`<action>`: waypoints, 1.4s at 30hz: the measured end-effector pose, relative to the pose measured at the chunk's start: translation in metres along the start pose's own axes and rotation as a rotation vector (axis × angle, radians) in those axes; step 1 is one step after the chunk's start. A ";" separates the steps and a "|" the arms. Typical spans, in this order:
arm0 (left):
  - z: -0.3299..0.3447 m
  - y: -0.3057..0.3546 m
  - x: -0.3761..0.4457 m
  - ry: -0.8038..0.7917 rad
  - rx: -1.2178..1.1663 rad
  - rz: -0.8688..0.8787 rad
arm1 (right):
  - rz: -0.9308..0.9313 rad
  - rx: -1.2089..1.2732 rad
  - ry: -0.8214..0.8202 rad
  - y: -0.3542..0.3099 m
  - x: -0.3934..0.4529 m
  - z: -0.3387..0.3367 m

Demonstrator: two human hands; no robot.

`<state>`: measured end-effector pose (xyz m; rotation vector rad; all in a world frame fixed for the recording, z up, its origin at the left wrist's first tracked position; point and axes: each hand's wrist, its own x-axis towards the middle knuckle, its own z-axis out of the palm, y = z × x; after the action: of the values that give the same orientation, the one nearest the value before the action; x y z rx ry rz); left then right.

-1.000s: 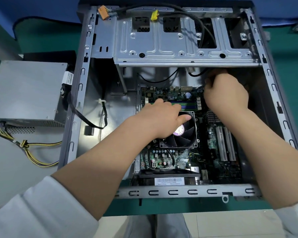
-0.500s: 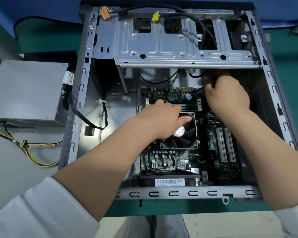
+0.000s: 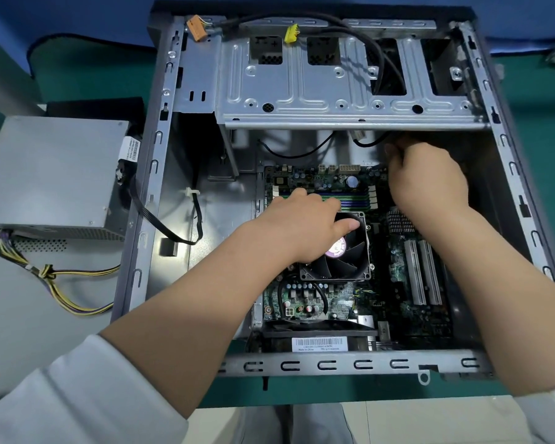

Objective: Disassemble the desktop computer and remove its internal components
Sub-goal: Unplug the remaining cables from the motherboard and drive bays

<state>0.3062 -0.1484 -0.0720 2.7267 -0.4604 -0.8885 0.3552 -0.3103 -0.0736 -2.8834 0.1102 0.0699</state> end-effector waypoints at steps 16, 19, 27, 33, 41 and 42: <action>0.001 -0.001 0.001 0.011 0.000 -0.004 | 0.069 0.171 -0.029 -0.004 0.002 0.001; 0.001 -0.001 0.000 0.011 0.001 -0.003 | 0.072 0.107 -0.011 -0.003 0.001 0.001; 0.000 0.000 0.000 0.002 0.007 -0.004 | 0.095 0.138 -0.031 -0.002 0.004 0.001; -0.001 0.000 -0.001 -0.003 0.013 -0.001 | 0.061 0.065 0.007 -0.002 0.001 0.001; -0.001 0.000 -0.001 -0.004 0.017 -0.004 | 0.030 0.060 0.000 -0.001 0.002 0.002; -0.001 0.000 -0.001 -0.006 0.017 -0.005 | 0.011 0.057 -0.001 -0.001 0.002 0.002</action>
<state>0.3058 -0.1483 -0.0706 2.7428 -0.4645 -0.8979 0.3574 -0.3093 -0.0754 -2.8259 0.1262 0.0690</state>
